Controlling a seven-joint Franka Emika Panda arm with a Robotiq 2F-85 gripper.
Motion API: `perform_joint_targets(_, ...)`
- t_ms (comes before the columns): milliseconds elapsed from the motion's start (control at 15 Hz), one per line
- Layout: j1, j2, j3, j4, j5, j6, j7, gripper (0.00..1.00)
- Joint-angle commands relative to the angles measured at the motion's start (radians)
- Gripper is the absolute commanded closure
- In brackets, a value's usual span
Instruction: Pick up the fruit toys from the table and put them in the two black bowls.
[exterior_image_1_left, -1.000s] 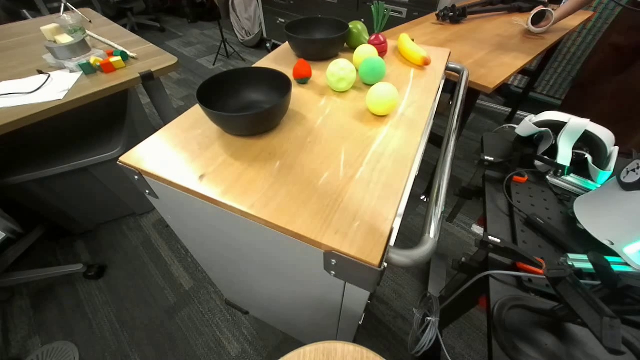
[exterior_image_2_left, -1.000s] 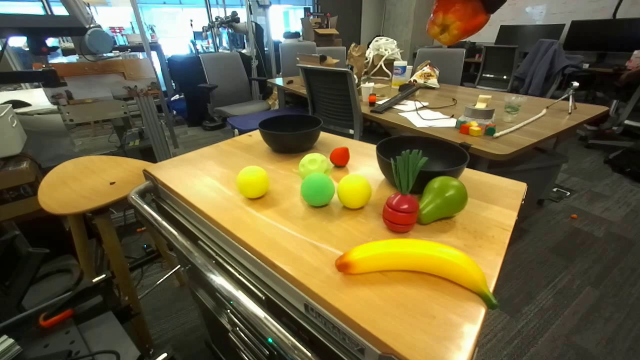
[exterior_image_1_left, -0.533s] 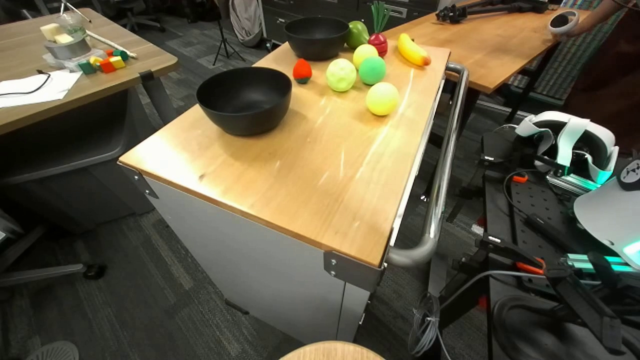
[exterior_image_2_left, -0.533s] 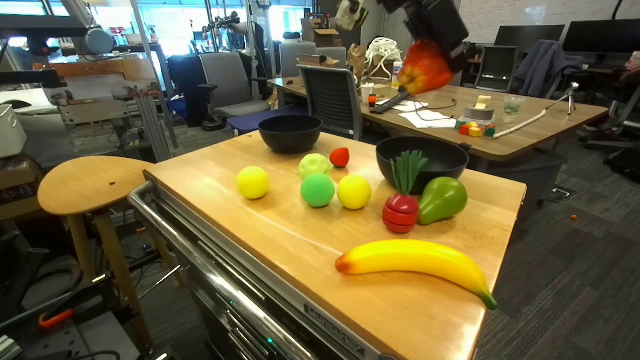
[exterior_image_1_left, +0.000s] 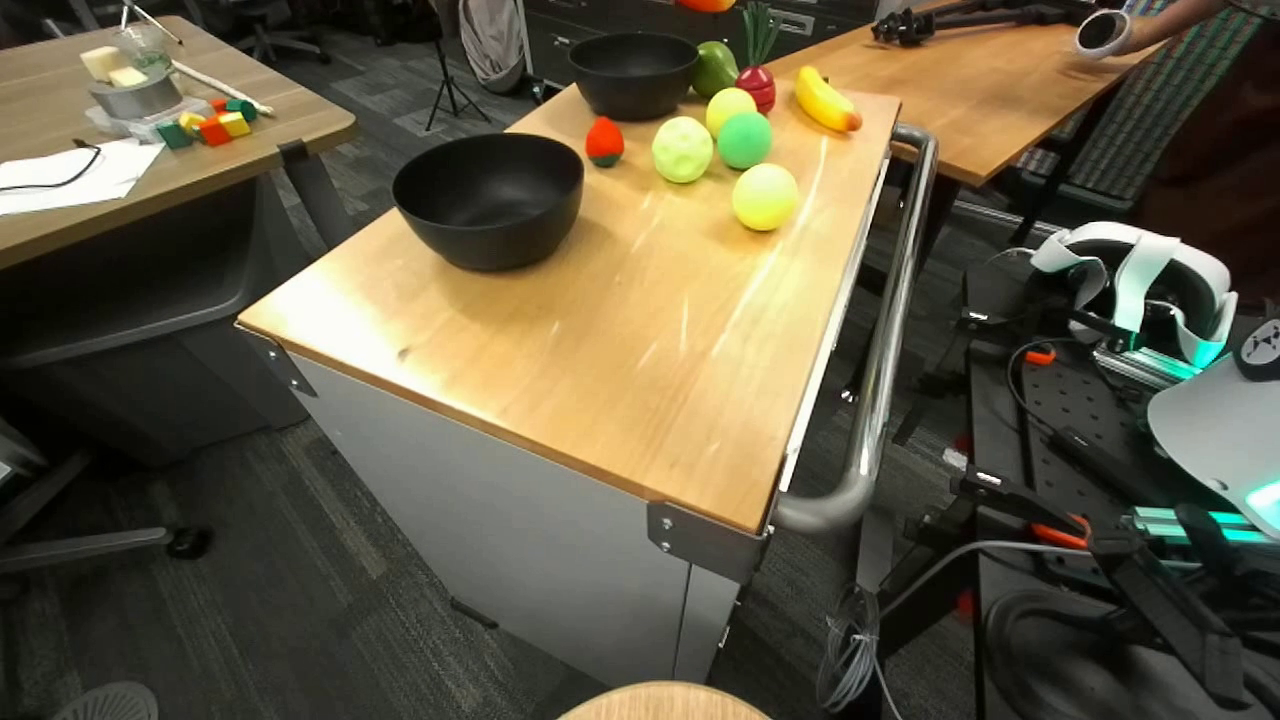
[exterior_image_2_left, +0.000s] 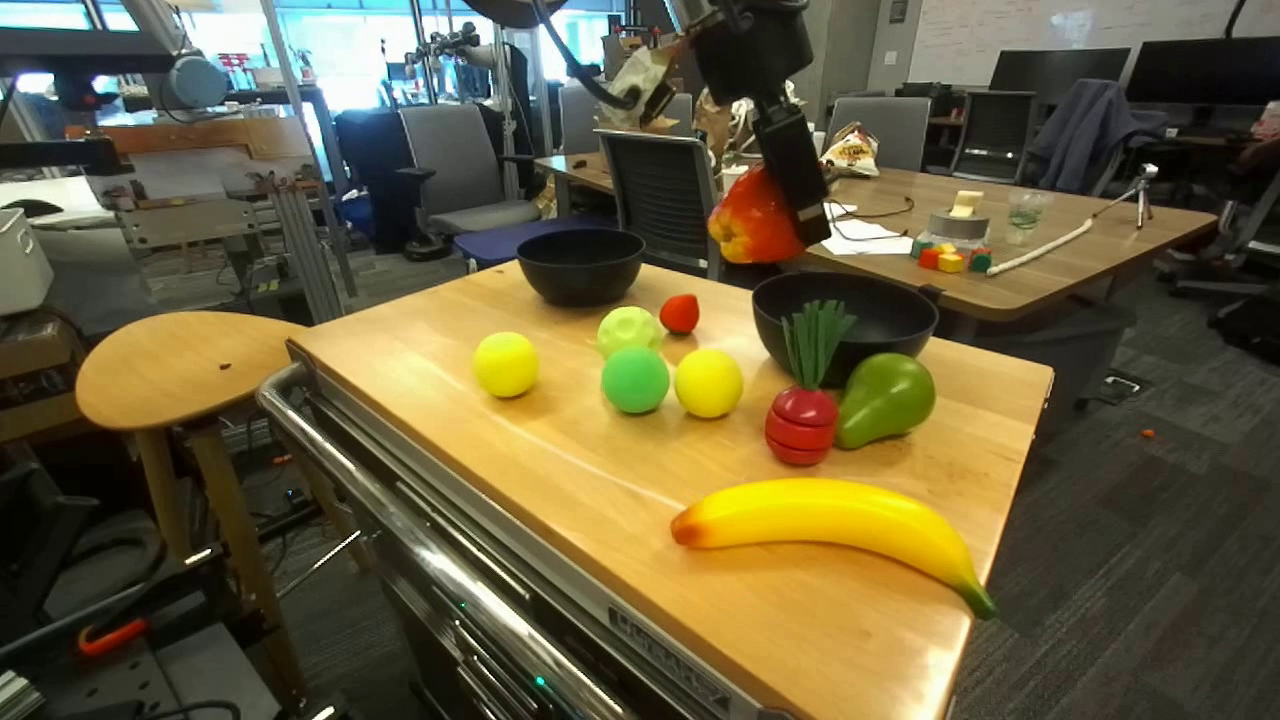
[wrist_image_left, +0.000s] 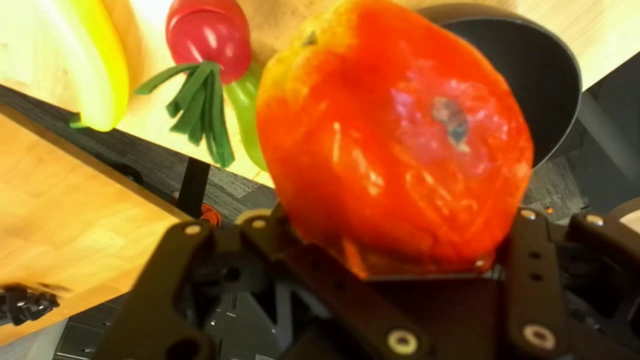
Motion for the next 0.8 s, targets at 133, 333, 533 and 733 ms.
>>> perform_joint_targets(133, 0.004, -0.018, -0.062, 0.048, -0.055, 0.002, 0.041, 0.59)
perform_joint_targets(333, 0.008, 0.003, -0.085, 0.116, -0.114, -0.009, 0.1, 0.59)
perform_joint_targets(533, 0.012, 0.026, -0.095, 0.195, -0.191, -0.049, 0.165, 0.59)
perform_joint_targets(733, 0.01, 0.037, -0.09, 0.241, -0.207, -0.092, 0.192, 0.59)
